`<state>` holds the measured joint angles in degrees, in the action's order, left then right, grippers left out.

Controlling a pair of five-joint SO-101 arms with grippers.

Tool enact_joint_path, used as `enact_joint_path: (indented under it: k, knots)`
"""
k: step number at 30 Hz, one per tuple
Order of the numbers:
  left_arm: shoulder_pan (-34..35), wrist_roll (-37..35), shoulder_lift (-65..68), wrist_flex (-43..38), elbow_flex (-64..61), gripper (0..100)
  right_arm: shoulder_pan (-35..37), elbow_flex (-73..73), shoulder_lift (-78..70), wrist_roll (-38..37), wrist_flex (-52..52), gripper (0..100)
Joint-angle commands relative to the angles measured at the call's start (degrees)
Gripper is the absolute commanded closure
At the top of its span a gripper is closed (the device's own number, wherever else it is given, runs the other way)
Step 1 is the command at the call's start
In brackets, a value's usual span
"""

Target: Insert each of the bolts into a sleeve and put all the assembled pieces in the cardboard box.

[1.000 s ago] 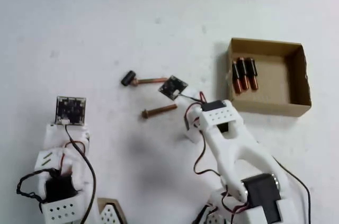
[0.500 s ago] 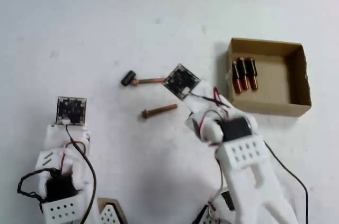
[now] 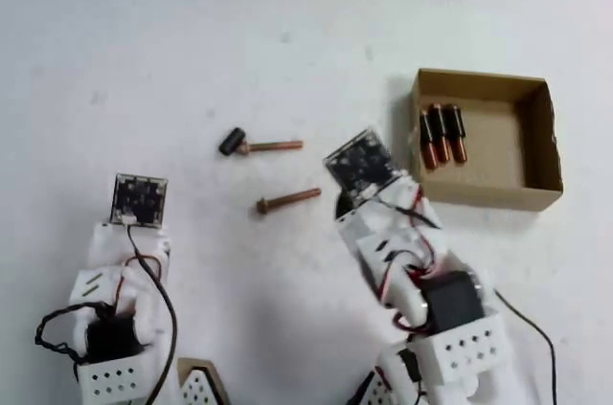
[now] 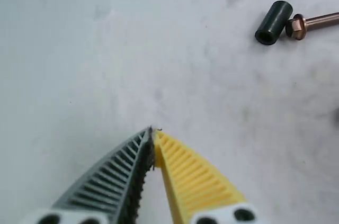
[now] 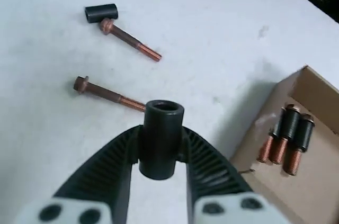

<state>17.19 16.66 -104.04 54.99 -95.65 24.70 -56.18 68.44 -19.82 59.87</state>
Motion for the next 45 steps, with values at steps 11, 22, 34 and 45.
enact_joint_path:
  k: [11,22,34,45]
  knots:
    - [-2.9,0.4,-0.3,1.8,0.4,97,5.2,-2.7,8.0,6.1,-5.1,98.2]
    - [-2.9,0.4,-0.3,1.9,0.4,97,5.4,-5.9,18.3,6.1,-0.8,98.1]
    - [-4.8,0.4,-0.3,9.1,4.7,97,5.6,-19.5,33.0,6.1,-6.8,98.1]
    - [-7.7,4.3,-0.1,13.0,9.5,97,5.2,-28.9,34.4,6.3,-20.5,98.1]
